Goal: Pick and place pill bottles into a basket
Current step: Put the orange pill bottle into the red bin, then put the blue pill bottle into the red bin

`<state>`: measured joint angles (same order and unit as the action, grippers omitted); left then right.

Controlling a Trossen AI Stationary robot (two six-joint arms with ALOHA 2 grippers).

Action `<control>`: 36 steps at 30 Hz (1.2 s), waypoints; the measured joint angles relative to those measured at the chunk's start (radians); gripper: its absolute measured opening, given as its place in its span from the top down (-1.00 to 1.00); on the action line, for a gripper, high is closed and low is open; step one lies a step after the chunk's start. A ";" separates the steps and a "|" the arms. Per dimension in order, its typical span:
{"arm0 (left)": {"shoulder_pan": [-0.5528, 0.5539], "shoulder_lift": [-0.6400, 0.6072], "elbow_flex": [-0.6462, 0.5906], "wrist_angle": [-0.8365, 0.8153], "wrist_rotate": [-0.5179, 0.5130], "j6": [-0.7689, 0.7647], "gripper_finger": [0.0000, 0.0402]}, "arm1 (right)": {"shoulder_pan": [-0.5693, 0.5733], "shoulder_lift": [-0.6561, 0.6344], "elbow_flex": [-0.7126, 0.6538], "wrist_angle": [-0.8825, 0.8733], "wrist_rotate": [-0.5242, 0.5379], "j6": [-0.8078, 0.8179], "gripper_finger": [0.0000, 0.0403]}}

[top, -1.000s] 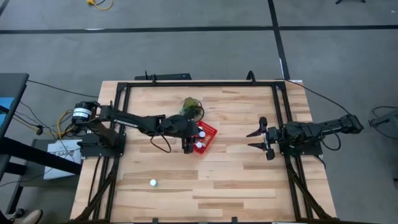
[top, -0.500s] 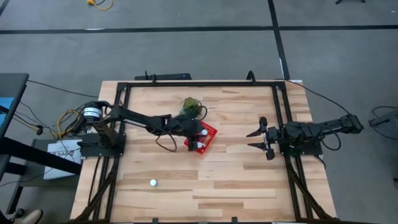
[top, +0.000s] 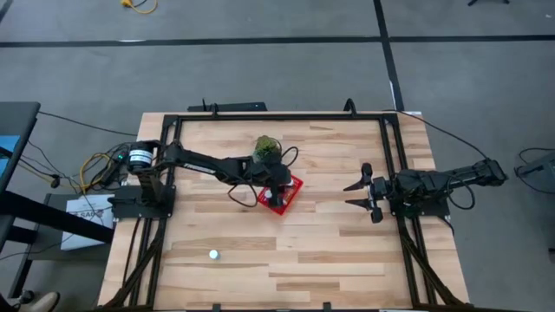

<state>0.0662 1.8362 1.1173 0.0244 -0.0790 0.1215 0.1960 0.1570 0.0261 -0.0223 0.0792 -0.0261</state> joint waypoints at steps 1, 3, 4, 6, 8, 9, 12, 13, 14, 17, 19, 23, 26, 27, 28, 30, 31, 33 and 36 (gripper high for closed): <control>0.000 0.000 0.001 -0.002 0.000 -0.001 0.44 | 0.000 0.000 0.000 0.000 0.000 0.000 0.16; 0.001 0.000 0.001 -0.015 -0.001 -0.015 0.44 | 0.000 0.000 0.000 0.000 0.000 0.000 0.16; 0.002 0.000 0.001 -0.017 -0.001 -0.025 0.44 | 0.000 0.000 0.000 0.000 0.000 0.000 0.16; 0.003 0.000 0.001 -0.016 -0.002 -0.038 0.44 | 0.000 0.000 0.000 0.000 0.000 0.000 0.16; 0.003 0.000 0.001 -0.017 -0.004 -0.049 0.43 | 0.000 0.000 0.000 0.000 0.000 0.000 0.16; 0.003 0.000 0.001 -0.017 0.000 -0.054 0.42 | 0.000 0.000 0.000 0.000 0.000 0.000 0.16; 0.002 0.000 0.001 -0.017 0.032 -0.067 0.40 | 0.000 0.000 0.000 0.000 0.000 0.000 0.16; 0.002 0.000 0.001 -0.017 0.039 -0.072 0.39 | 0.000 0.000 0.000 0.000 0.000 0.000 0.16; 0.002 0.000 0.001 -0.017 0.041 -0.076 0.38 | 0.000 0.000 0.000 0.000 0.000 0.000 0.16; 0.002 0.000 0.001 -0.017 0.041 -0.079 0.34 | 0.000 0.000 0.000 0.000 0.000 0.000 0.16; 0.002 0.000 0.001 -0.016 0.041 -0.079 0.32 | 0.000 0.000 0.000 0.000 0.000 0.000 0.16; 0.002 0.000 0.001 -0.015 0.041 -0.080 0.28 | 0.000 0.000 0.000 0.000 0.000 0.000 0.16; 0.002 0.000 0.000 -0.009 0.032 -0.080 0.25 | 0.000 0.000 0.000 0.000 0.000 0.000 0.16; 0.002 0.000 0.000 -0.007 0.024 -0.080 0.24 | 0.000 0.000 0.000 0.000 0.000 0.000 0.16; 0.002 0.000 0.000 -0.007 0.016 -0.080 0.23 | 0.000 0.000 0.000 0.000 0.000 0.000 0.16; 0.002 0.000 0.000 -0.007 0.012 -0.080 0.21 | 0.000 0.000 0.000 0.000 0.000 0.000 0.16; 0.002 0.000 0.000 -0.007 0.011 -0.080 0.19 | 0.000 0.000 0.000 0.000 0.000 0.000 0.16; 0.002 0.000 0.000 -0.007 0.008 -0.080 0.17 | 0.000 0.000 0.000 0.000 0.000 0.000 0.16; 0.002 0.000 0.000 -0.007 -0.019 -0.079 0.14 | 0.000 0.000 0.000 0.000 0.000 0.000 0.16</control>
<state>0.0685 1.8359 1.1175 0.0170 -0.0985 0.0425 0.1959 0.1570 0.0261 -0.0227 0.0788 -0.0265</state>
